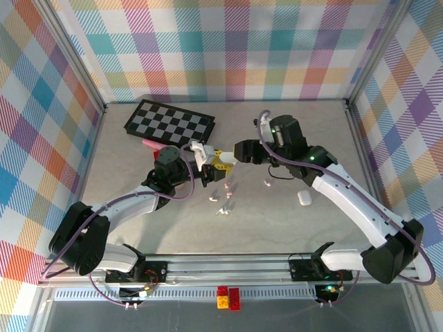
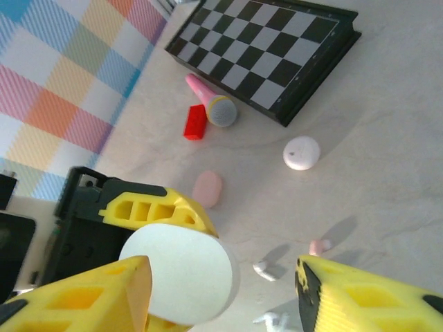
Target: Insert wireless bluetooth earbuds into charging case
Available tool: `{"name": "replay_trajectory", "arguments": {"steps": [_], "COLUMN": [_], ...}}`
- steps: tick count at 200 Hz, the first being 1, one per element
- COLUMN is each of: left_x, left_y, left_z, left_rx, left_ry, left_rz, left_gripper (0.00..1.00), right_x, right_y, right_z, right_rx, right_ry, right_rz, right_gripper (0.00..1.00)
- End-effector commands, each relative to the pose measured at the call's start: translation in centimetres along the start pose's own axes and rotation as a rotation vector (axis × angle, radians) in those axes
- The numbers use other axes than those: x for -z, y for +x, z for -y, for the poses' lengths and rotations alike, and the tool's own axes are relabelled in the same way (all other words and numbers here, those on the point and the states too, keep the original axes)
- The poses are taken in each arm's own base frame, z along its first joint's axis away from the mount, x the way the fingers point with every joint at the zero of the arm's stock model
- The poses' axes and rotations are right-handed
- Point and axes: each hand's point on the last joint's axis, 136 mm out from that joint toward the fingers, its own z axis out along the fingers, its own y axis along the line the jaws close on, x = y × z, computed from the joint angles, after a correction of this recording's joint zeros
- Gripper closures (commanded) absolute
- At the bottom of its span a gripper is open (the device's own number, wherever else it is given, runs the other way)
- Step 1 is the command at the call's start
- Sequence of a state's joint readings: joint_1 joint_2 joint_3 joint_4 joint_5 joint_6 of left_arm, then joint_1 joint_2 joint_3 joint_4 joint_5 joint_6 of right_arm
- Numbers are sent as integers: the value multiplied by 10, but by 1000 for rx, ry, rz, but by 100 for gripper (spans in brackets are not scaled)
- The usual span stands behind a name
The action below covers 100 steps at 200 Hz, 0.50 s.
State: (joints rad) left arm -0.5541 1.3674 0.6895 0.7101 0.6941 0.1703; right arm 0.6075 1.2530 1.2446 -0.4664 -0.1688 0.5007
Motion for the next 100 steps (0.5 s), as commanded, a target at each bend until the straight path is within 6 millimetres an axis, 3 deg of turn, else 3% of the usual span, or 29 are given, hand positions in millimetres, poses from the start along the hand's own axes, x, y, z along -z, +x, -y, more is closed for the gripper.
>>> {"name": "replay_trajectory", "arguments": {"steps": [1, 30, 100], "left_x": [6, 7, 5], "left_y": [-30, -41, -58], "left_z": [2, 3, 7], "left_rx": [-46, -31, -33], "left_ry": [-3, -2, 42], "left_rz": [83, 134, 197], "left_gripper": [68, 68, 68], "right_x": [13, 14, -7], "right_y": [-6, -1, 4], "right_z": [-12, -21, -39], "right_rx": [-229, -389, -516], "right_ry": [-209, -387, -642], "right_rz": [17, -29, -126], "right_gripper": [39, 36, 37]}}
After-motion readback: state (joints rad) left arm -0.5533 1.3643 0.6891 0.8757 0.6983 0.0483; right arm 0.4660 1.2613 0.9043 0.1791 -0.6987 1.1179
